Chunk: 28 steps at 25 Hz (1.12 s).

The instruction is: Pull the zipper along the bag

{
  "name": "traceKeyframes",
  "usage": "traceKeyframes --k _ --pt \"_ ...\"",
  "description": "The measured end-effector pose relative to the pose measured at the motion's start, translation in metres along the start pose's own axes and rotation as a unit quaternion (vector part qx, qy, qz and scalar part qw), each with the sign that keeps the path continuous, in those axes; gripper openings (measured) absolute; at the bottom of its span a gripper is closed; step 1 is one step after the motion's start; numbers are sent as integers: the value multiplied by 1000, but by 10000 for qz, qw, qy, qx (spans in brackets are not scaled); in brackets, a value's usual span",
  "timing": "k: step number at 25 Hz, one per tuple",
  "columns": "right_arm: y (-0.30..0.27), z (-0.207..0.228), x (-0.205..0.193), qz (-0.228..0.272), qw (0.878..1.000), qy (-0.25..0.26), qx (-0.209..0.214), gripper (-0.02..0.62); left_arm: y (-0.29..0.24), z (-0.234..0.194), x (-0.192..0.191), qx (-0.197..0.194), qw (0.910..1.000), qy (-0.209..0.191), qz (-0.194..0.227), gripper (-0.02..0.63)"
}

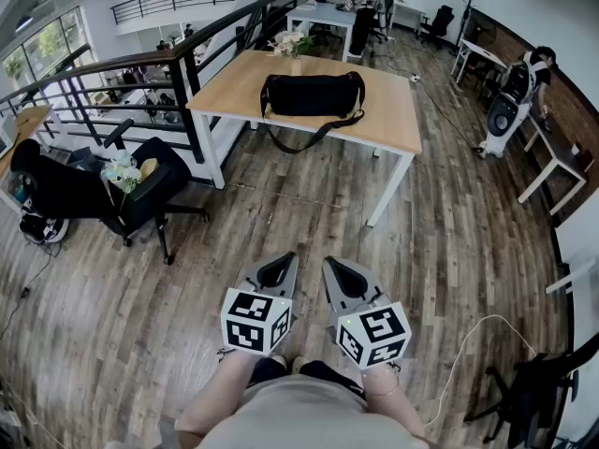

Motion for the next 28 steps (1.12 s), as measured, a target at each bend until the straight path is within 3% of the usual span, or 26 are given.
traceKeyframes --k 16,28 --pt "3 2 -12 -56 9999 28 145 6 -2 3 -8 106 9999 6 -72 20" --pt "19 6 -32 -79 9987 -187 468 6 0 28 -24 -85 9999 75 43 20"
Point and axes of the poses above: the fingertips, and each gripper's own axes: y backward along the fingers, z to its right, x out of its top, the point moved 2 cm from there along y, backward along the fingers, and after that the axes turned 8 degrees about y, right-handed, at the moved point
